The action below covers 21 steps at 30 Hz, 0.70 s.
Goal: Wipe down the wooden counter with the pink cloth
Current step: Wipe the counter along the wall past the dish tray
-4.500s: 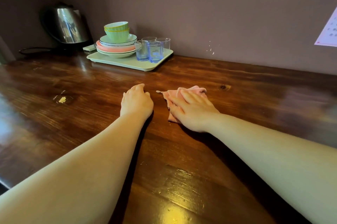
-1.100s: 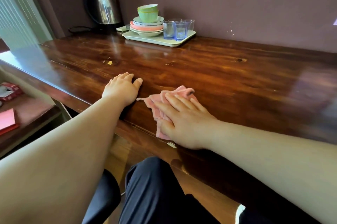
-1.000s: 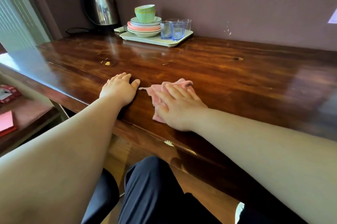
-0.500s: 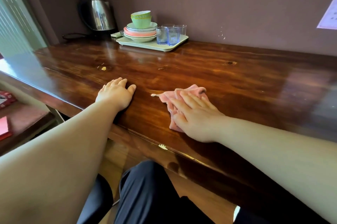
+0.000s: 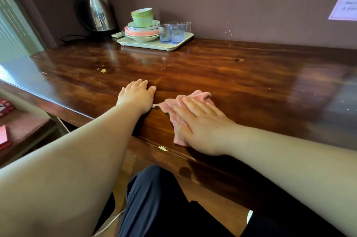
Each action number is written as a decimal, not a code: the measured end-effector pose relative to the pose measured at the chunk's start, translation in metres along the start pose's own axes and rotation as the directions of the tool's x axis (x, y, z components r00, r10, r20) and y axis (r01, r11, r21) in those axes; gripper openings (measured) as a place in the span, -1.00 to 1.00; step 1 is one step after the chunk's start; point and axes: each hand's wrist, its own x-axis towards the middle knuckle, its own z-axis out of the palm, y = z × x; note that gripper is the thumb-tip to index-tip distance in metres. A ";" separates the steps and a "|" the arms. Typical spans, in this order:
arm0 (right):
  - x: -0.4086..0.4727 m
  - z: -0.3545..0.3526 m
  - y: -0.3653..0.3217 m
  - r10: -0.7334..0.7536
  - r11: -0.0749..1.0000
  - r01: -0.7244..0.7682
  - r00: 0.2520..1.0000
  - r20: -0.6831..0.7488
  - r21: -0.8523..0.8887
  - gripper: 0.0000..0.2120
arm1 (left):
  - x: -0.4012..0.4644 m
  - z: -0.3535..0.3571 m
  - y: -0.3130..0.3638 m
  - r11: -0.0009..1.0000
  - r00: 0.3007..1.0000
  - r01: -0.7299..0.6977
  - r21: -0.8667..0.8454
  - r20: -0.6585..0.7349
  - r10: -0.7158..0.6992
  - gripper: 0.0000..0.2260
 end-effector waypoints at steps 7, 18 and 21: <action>-0.020 0.008 0.000 -0.033 0.999 0.033 0.999 -0.010 0.013 -0.39 | 0.000 0.000 0.000 1.000 1.000 -0.001 0.014 0.014 0.001 -0.48; -0.021 0.004 0.025 0.030 0.999 -0.029 0.999 -0.030 0.045 -0.42 | 0.004 -0.011 0.035 0.993 0.998 0.048 0.112 -0.039 -0.044 -0.52; -0.007 -0.006 0.042 0.101 0.993 -0.096 0.993 -0.057 0.072 -0.46 | 0.007 -0.003 0.055 0.995 0.995 -0.069 0.071 -0.069 0.074 -0.51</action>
